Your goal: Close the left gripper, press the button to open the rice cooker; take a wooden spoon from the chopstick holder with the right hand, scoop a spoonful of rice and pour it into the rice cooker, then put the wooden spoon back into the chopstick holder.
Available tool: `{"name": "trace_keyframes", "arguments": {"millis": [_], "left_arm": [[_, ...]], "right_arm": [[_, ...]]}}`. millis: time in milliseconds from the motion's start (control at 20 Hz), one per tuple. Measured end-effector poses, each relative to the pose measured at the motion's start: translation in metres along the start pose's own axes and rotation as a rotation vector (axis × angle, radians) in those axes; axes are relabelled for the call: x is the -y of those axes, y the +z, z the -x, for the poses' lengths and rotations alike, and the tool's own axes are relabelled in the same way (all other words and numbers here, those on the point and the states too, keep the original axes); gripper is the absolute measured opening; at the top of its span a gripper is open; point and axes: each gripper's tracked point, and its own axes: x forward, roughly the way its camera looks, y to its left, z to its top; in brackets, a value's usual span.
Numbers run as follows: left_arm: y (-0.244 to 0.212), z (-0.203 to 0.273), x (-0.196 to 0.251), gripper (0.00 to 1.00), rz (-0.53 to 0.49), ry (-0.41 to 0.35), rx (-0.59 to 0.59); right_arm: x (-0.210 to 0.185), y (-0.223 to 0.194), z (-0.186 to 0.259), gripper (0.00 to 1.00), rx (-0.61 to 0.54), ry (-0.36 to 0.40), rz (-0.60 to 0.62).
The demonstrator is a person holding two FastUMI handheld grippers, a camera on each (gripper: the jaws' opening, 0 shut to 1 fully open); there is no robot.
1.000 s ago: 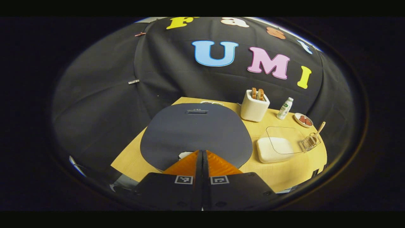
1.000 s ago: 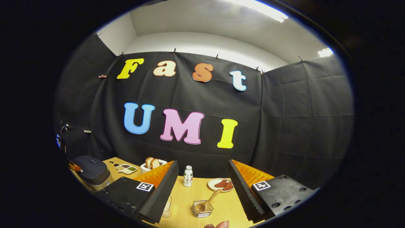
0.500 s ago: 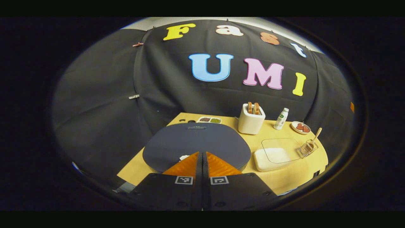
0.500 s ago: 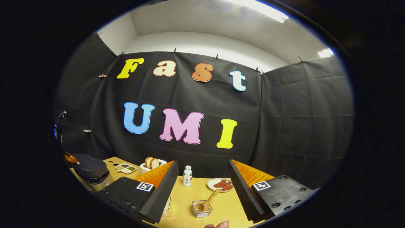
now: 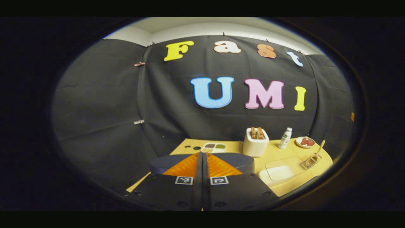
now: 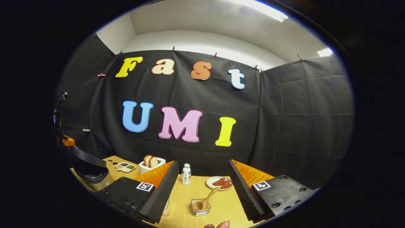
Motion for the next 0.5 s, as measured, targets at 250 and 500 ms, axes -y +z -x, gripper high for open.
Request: {"name": "trace_keyframes", "arguments": {"millis": [250, 500], "left_arm": [[0.044, -0.003, -0.002, 0.08, -0.059, 0.030, 0.144], [0.027, -0.005, 0.004, 0.60, -0.024, 0.017, 0.101]], "right_arm": [[0.000, -0.001, 0.000, 0.97, -0.008, -0.004, 0.004], [0.001, -0.007, 0.000, 0.97, -0.029, 0.000, -0.002]]}}
